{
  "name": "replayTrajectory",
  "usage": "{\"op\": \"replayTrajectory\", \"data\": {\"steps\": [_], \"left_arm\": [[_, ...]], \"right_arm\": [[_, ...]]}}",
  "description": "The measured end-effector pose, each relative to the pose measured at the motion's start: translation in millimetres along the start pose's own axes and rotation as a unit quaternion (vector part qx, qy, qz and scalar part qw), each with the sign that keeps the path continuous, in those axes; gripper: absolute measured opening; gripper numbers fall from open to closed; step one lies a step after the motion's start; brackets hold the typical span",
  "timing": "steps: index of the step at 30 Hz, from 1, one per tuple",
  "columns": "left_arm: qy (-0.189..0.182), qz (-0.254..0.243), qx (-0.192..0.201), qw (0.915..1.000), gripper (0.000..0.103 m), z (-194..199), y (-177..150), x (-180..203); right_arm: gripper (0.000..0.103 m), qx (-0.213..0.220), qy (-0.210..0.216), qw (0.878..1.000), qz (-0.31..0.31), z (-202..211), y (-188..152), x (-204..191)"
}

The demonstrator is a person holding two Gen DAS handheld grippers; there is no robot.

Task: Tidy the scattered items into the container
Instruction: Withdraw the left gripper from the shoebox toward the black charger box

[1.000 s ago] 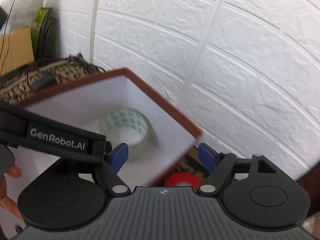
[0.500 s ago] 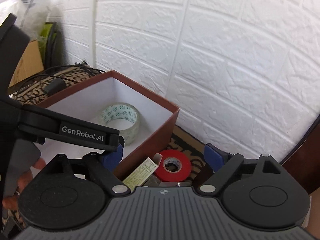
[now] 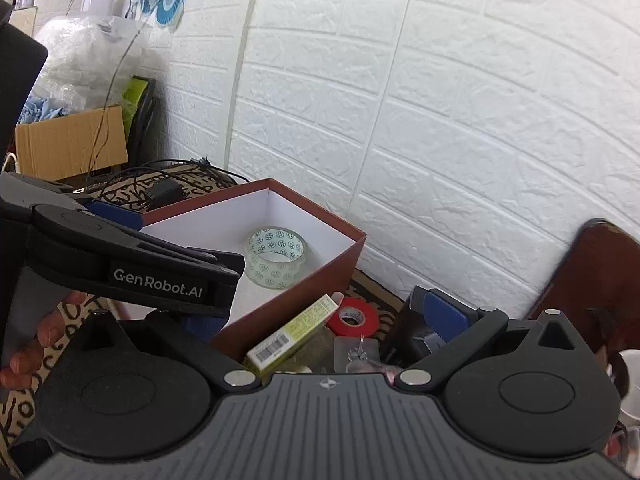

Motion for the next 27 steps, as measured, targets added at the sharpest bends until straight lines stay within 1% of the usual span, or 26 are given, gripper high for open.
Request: {"op": "replayTrajectory", "data": {"steps": [3,7,12,16,21,24,27], "left_arm": [[-0.005,-0.014,0.011,0.9998,0.103,22,-14,11],[-0.027,-0.02,0.025,0.9991,0.103,48,-41,24],[-0.041,-0.027,0.019,0.9986,0.103,65,-83,42],[-0.059,-0.021,-0.005,0.998,0.103,63,-119,50],[-0.078,-0.02,-0.053,0.9953,0.103,47,-157,57],[-0.085,-0.03,-0.071,0.9934,0.103,37,-164,62],[-0.089,-0.038,-0.065,0.9932,0.103,29,-155,63]], "right_arm": [[0.103,0.006,-0.005,1.0,-0.01,24,-14,-2],[0.103,0.018,-0.008,1.0,-0.021,56,-37,-3],[0.103,0.015,-0.019,0.999,-0.039,81,-78,-5],[0.103,0.009,-0.028,0.998,-0.06,90,-115,-7],[0.103,-0.014,-0.044,0.996,-0.073,87,-155,-7],[0.102,-0.031,-0.056,0.994,-0.088,79,-169,-1],[0.102,-0.032,-0.059,0.993,-0.098,72,-170,9]]}}
Point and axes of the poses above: each gripper's, at about its wrist camera, not at the fingertips, and z roughly against the way its jaws point, x to its right, y to its top, the point moved 4 cm from there along -z, roughly the way its jaws point, and after that the axes turned 1 degree about -z, right-handed, at the moved point
